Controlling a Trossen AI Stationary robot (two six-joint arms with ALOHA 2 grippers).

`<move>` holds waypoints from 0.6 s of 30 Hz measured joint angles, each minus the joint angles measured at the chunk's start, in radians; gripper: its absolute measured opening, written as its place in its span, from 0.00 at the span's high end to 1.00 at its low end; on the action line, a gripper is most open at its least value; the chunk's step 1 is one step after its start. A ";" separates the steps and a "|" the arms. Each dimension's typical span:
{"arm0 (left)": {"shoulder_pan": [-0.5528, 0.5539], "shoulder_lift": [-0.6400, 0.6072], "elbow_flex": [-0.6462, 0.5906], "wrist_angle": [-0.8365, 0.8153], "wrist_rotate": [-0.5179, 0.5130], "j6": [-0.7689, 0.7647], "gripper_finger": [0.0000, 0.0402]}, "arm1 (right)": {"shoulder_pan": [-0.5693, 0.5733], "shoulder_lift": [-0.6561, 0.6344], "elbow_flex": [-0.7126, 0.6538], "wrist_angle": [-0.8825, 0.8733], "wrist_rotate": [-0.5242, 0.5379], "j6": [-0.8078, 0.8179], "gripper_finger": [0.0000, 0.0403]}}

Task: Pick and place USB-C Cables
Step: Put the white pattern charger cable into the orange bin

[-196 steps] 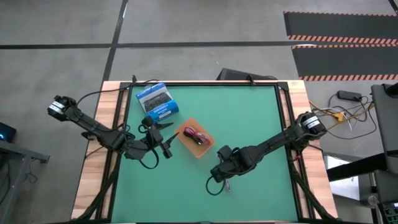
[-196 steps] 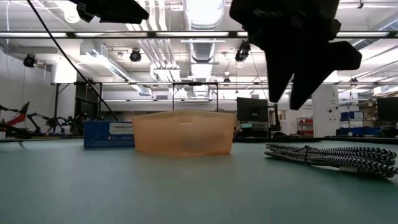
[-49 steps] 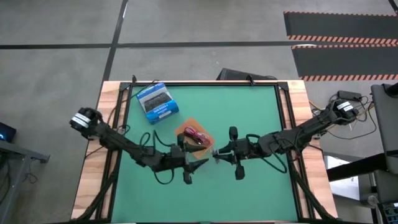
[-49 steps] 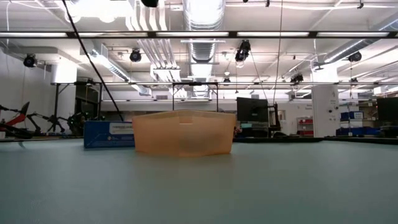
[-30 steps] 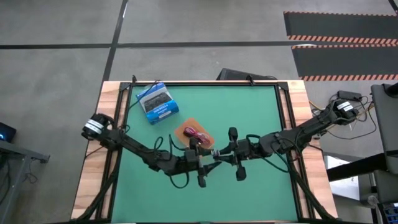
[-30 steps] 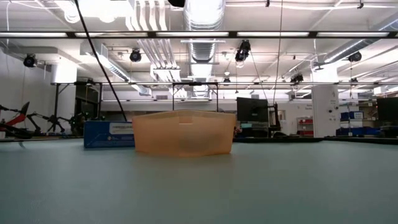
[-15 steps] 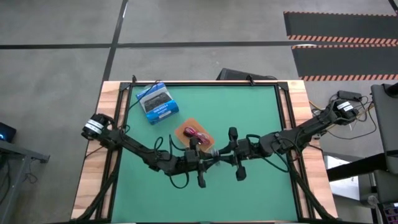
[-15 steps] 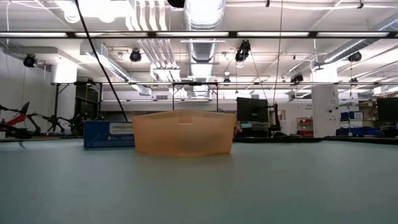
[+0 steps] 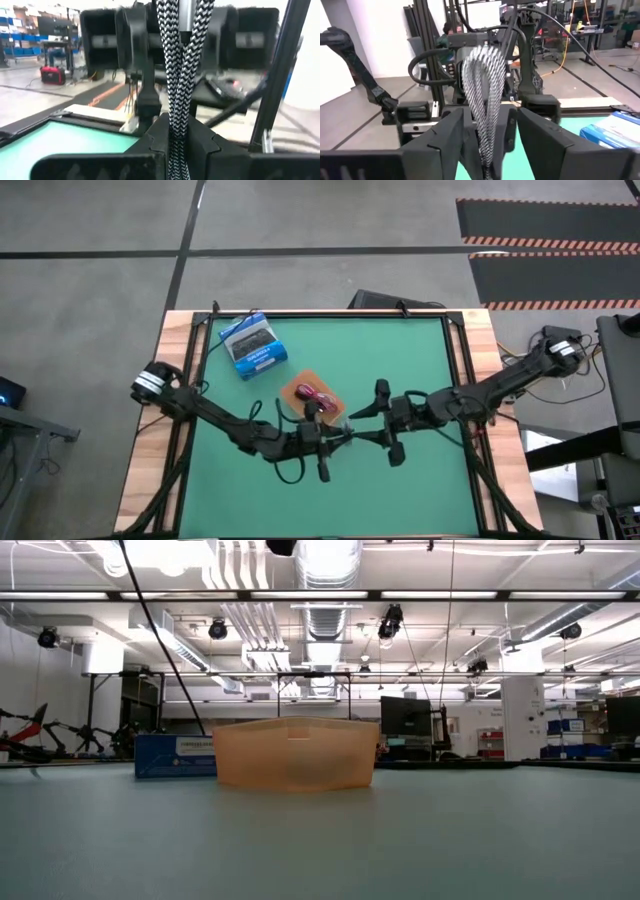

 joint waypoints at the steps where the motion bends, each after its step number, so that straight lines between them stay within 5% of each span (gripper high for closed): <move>1: 0.000 -0.010 0.000 -0.034 -0.001 -0.001 0.96 | 0.000 -0.025 0.000 -0.033 0.000 0.009 0.54; 5: 0.005 -0.082 0.018 -0.286 -0.003 -0.001 0.96 | 0.000 -0.151 0.001 -0.211 0.000 0.057 0.53; 12: 0.053 -0.211 0.151 -0.992 -0.002 0.020 0.96 | 0.000 -0.324 0.001 -0.519 0.001 0.155 0.52; 18: 0.128 -0.235 0.246 -1.480 0.087 0.305 0.95 | 0.000 -0.362 -0.010 -0.594 0.001 0.179 0.52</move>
